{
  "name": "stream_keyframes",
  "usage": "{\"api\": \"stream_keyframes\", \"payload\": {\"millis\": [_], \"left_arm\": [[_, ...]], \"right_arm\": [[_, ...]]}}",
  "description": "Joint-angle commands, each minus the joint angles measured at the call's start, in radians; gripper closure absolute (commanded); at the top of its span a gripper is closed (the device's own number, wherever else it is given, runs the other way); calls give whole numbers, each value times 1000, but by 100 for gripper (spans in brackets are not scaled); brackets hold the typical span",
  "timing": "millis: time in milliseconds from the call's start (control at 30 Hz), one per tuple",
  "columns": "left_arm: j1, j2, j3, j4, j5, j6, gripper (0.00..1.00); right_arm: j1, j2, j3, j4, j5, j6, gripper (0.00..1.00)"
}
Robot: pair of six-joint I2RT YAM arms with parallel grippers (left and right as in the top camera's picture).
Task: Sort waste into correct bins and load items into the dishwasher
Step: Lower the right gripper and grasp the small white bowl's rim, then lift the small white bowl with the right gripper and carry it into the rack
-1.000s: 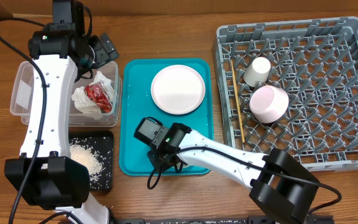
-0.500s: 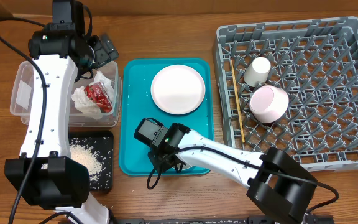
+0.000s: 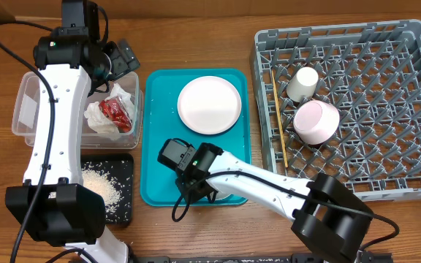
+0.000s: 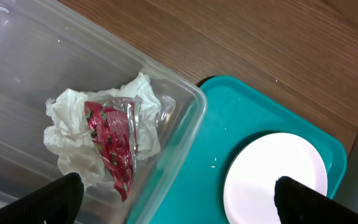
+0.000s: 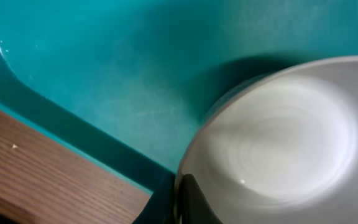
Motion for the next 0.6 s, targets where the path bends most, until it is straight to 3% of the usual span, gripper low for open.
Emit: {"api": "stream_keyframes", "payload": {"millis": [0,367,567], "left_arm": [[-6,-14,14,4,4,12,0],[-6,-14,14,4,4,12,0],[-6,-14,14,4,4,11,0]], "right_arm": [[2,-8,72,-31,-20,-28,96],[-113,-140,178,-106,-63,-162,96],[-251,-214,178,-123,-340,-286,96]]}}
